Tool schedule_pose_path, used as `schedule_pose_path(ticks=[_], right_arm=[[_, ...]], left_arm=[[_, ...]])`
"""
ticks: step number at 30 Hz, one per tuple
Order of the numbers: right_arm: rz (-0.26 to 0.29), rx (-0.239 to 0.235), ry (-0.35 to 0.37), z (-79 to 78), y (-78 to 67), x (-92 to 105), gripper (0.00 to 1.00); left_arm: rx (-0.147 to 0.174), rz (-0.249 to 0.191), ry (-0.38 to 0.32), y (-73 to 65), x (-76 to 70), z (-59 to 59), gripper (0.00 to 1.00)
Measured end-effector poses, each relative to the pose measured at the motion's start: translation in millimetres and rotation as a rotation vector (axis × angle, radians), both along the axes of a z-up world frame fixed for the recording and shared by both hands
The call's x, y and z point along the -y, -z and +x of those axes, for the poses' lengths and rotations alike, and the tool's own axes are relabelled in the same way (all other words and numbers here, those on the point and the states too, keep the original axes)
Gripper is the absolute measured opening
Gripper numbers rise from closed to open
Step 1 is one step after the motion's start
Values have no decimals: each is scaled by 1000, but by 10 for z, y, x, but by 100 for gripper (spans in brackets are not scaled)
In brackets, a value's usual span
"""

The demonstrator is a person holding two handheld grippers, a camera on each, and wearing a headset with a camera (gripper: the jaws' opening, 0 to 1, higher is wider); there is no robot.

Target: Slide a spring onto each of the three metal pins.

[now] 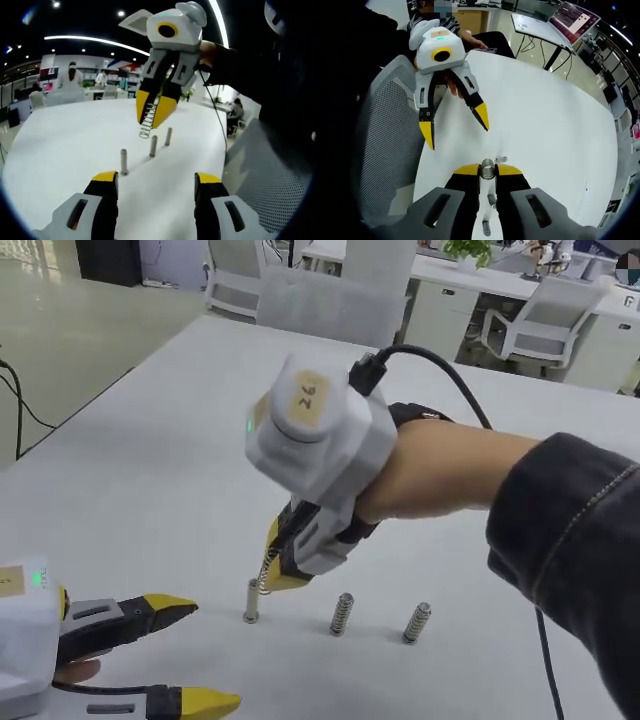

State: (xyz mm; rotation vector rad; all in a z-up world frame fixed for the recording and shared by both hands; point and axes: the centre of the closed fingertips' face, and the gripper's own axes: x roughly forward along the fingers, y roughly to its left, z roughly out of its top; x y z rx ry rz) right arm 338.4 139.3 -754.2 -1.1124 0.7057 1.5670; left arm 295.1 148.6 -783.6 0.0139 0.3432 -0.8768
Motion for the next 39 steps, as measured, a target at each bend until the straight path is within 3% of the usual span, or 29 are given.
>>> schedule_pose_path(ticks=[16,22,39], right_arm=[[-25,2,20,282,188,-137,8],[-48,-11,19,299,295,-145,8],[-73,-28,24,307,426,-152,8]], left_arm=[[0,0,-13,0,-50,5,59],[0,-1,-18,3,-60,-3,59],[-6,2,-19,31,-73,-10,58]])
